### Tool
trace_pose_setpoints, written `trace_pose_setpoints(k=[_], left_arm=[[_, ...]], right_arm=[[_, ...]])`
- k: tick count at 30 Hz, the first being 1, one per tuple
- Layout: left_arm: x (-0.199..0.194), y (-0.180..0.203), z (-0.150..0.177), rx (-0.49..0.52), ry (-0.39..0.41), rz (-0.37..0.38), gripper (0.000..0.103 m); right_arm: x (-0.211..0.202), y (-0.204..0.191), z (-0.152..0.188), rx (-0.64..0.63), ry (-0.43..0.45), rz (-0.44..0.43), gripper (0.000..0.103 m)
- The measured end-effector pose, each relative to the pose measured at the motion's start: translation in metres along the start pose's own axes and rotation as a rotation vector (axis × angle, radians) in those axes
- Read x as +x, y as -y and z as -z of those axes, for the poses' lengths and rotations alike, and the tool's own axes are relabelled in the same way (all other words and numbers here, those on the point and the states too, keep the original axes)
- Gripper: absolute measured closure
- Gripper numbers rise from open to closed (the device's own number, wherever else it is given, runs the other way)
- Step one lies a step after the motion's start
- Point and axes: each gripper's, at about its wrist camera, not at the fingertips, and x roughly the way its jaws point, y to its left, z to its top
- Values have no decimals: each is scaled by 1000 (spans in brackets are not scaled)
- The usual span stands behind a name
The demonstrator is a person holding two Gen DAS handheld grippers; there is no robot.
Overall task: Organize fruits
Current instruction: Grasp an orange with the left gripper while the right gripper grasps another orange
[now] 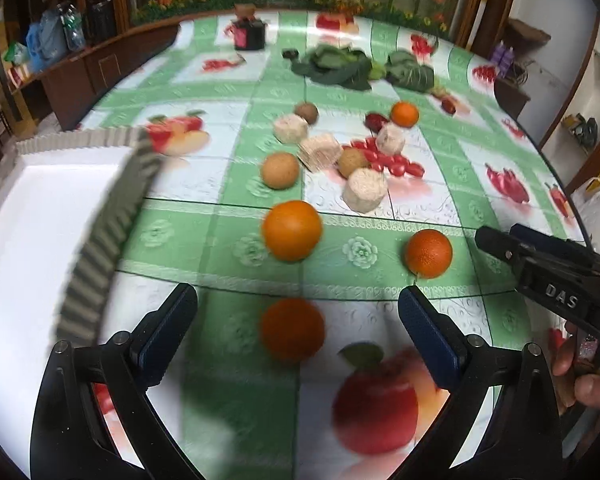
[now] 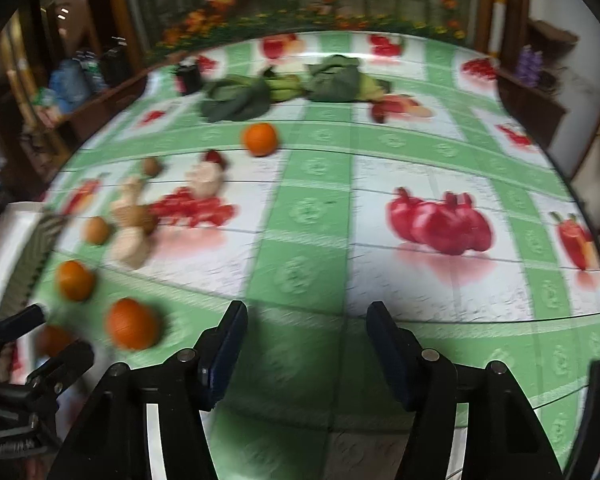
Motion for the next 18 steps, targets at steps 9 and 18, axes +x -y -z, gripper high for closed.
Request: trace_pose_setpoints(k=[9,18], left_arm=[[-30,-20,8,-2,49,1,1],[-28,-14,16,44,21,21,1]], right_arm=[[-29,-32,13,-84,58,-240,41],[-10,-61,10,-198,1,-232,55]])
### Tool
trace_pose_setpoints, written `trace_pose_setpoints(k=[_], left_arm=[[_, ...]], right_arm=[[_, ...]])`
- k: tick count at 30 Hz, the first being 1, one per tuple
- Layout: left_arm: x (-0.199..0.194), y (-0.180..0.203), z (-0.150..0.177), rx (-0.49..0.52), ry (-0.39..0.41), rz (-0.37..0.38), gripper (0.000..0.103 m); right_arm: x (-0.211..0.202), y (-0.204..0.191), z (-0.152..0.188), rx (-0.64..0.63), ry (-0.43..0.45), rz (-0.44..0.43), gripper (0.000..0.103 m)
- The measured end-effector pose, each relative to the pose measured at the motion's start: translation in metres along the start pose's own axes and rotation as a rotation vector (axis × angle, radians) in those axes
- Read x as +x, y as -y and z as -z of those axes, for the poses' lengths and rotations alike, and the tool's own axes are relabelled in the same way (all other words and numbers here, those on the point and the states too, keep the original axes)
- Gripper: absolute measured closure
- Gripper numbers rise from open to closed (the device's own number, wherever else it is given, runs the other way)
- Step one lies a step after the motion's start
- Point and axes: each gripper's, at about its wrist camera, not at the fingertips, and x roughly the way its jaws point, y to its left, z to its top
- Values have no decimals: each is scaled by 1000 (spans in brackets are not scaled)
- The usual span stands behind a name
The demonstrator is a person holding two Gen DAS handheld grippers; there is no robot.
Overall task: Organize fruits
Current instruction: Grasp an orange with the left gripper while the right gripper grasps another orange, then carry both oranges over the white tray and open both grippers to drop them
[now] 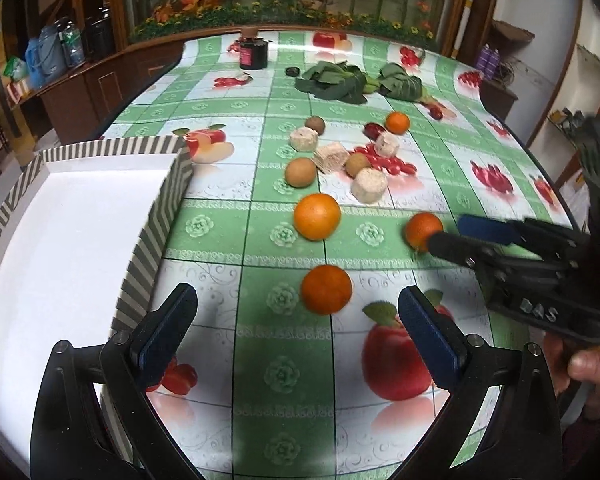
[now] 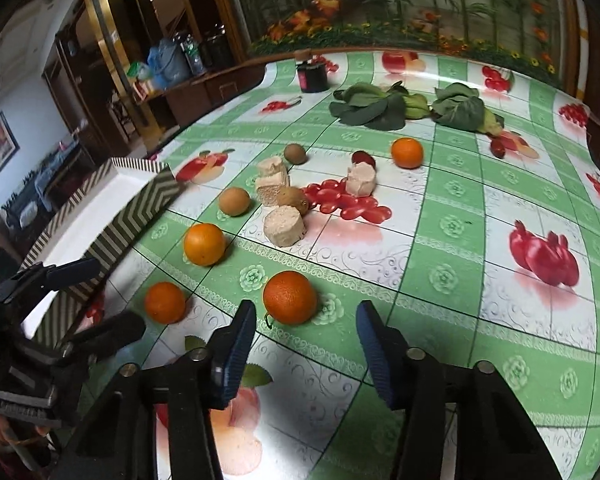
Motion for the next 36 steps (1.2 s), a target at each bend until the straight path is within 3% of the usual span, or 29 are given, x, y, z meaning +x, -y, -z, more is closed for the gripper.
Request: trace_pose_setpoints(k=[3,5,8,11,14,20,36], left_arm=[[2,2,2,14,-9,4,1],[6,3,3,20,-17,-1,1],[10,4,3,25,-27,-1,2],[18,6,2,21,-45,-1,11],[24,9,0,21,-53,10,28],[32,12,-1,17,-57,13,73],[-9,3,-7,-13,-5,-15,74]], right_arm=[[8,-3,-3,-28,-19,-13,60],[14,-4,-5,-40,-29,-15,72],[19,-4,-4,-46,-32,-31,73],[16,-2,-2,-47,-27,-28,73],[14,0,-1,-31,-21,-26,73],[12,4,2,-5,-20,-34,73],[1,-21,-6,-16,4,-93,73]])
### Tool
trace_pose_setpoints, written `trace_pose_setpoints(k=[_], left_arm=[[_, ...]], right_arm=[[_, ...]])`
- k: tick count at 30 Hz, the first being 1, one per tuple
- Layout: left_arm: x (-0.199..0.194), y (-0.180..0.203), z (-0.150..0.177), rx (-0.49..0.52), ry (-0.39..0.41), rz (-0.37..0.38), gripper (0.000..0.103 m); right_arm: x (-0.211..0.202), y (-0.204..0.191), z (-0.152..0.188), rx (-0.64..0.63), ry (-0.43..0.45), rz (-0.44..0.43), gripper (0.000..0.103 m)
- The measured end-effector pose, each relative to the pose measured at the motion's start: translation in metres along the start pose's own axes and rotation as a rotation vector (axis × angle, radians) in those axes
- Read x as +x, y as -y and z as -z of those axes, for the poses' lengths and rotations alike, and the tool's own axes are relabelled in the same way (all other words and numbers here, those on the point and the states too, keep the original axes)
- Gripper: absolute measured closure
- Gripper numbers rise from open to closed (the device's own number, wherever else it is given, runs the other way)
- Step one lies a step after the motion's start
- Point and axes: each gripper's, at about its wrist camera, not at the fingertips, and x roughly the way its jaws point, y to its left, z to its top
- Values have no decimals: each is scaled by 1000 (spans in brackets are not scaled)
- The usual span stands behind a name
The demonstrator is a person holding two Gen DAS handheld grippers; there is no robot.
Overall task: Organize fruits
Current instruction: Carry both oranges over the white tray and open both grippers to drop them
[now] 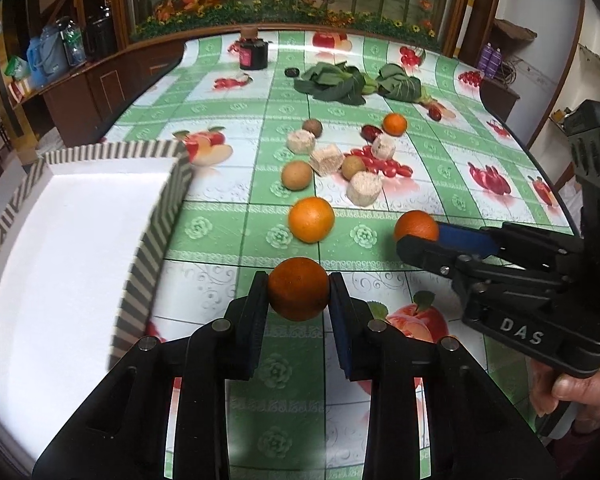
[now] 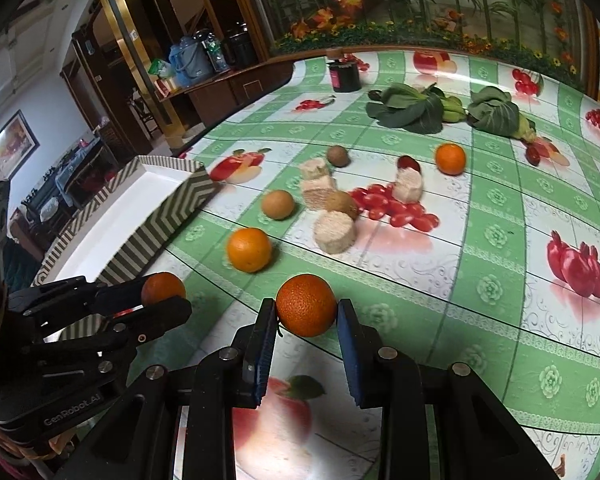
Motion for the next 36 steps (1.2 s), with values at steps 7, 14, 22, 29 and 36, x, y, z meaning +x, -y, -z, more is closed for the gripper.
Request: trace_pose_setpoints(k=[7,14,22,29,36], left_arm=[[-25,-14,-3,-9,32,-44,74],[-47,-34,-8,-49,49,-71,74],[-71,-62,-20,-75,59,-107,74],[-84,-99,-39,-102,71,-146,74],[-49,-134,-50,-167,18,-176,74]], right_arm=[[3,-20,-11,-34,5,-28,73],[8,-44,-23,-82,6,-59,73],[15,-74,-36,-142,3,-89,73],[22,-96,-52,-181,9,-114,73],[38,-121,-71,-225,3,-130,73]])
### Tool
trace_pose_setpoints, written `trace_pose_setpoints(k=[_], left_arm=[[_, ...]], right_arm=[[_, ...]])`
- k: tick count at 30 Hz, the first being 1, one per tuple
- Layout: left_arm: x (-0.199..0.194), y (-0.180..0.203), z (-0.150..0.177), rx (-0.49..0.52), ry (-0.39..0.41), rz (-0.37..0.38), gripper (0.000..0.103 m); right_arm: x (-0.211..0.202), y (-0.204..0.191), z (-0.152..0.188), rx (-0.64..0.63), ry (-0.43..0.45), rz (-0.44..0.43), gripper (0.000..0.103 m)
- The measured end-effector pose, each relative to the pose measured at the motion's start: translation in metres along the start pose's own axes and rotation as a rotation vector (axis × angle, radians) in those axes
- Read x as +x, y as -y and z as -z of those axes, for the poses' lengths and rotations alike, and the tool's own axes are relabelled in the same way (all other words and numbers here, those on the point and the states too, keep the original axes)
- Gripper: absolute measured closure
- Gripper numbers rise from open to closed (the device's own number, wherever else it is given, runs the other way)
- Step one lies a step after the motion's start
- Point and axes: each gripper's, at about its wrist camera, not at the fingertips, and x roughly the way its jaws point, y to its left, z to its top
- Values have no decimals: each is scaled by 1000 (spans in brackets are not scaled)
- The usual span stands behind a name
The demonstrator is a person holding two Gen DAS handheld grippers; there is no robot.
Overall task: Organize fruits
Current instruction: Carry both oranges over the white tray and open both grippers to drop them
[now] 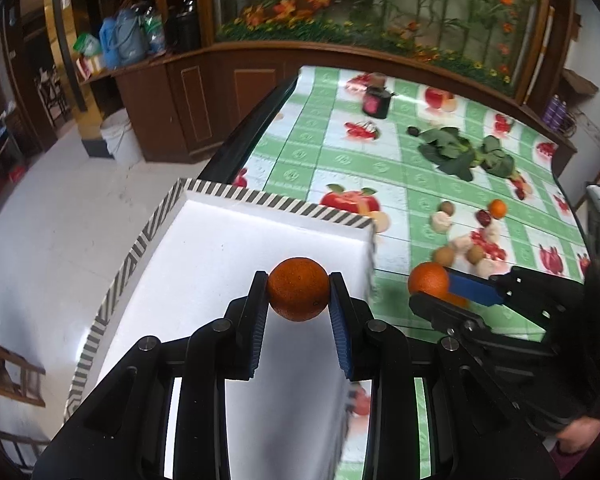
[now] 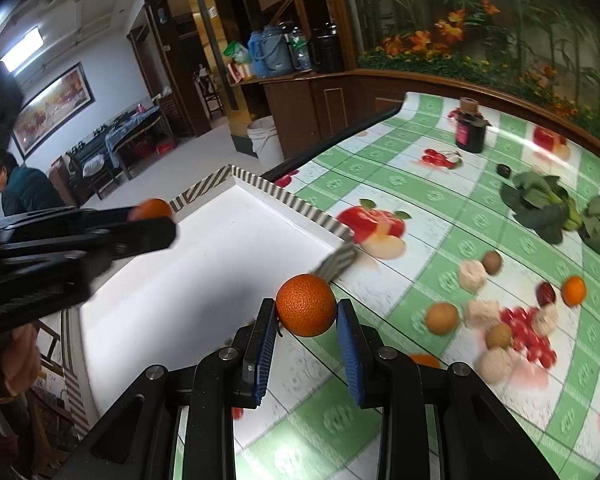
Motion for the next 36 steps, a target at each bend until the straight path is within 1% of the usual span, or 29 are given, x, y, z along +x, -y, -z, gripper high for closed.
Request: trace_pose_setpoints(k=[5,12,22,36], left_arm=[[27,-13,-6,-37,-36,-12,74],[51,-25,-13,-69,-54,-35,74],[78,-36,-19,-91,-80,-54,74],[101,-49,-22,-130,-108,-55,74]], right_arm=[[18,-8,-12,-21,-22,-17,73],[42,-10,-27,-25,-42,-25,73],[70,-10,-36,-29,-79,-37,73],[98,-11,-43,-38,-123,-43,73]])
